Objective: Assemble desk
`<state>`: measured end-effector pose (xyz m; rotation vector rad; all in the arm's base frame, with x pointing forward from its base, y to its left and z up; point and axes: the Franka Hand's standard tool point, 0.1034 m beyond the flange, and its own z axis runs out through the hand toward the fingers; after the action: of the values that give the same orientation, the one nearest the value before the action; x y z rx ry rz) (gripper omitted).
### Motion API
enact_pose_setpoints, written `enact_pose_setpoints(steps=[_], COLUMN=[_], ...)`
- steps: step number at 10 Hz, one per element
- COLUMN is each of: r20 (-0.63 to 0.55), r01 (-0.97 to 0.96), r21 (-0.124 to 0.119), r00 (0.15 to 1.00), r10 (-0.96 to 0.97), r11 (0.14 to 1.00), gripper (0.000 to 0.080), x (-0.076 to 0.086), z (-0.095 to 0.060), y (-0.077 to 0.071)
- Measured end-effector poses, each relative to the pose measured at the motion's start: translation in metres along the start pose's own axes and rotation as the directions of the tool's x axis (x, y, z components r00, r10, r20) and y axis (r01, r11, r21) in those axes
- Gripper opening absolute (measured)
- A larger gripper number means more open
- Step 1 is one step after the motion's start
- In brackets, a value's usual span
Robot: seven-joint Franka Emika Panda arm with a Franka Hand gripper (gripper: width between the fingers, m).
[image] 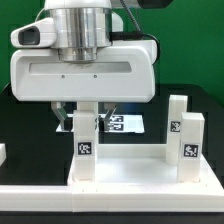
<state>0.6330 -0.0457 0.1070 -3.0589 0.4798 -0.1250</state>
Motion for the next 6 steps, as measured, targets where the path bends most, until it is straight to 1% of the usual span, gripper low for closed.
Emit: enact_pose_setpoints(steps=[1, 2, 3, 5, 6], r20=[0.000, 0.000, 0.001, 0.019, 0.021], r01=[-0.071, -0.107, -0.235, -0.498, -0.687], r21=[-0.001, -0.002, -0.003, -0.014, -0.012], r00=[0.997, 0.994, 0.972, 0.867, 0.726], r10=[0.071, 0.107, 0.235, 0.498, 0.687], r11=[0.997, 0.994, 0.972, 0.867, 0.727], gripper=[0.0290, 0.0290, 0.0290, 0.0290, 0.0290], x=[0.0001, 0.0001, 0.0000, 0.0005, 0.0005], z=[0.0001, 0.0001, 0.0005, 0.0007, 0.0010], y=[0.0015, 0.0017, 0.0021, 0.0019, 0.0018])
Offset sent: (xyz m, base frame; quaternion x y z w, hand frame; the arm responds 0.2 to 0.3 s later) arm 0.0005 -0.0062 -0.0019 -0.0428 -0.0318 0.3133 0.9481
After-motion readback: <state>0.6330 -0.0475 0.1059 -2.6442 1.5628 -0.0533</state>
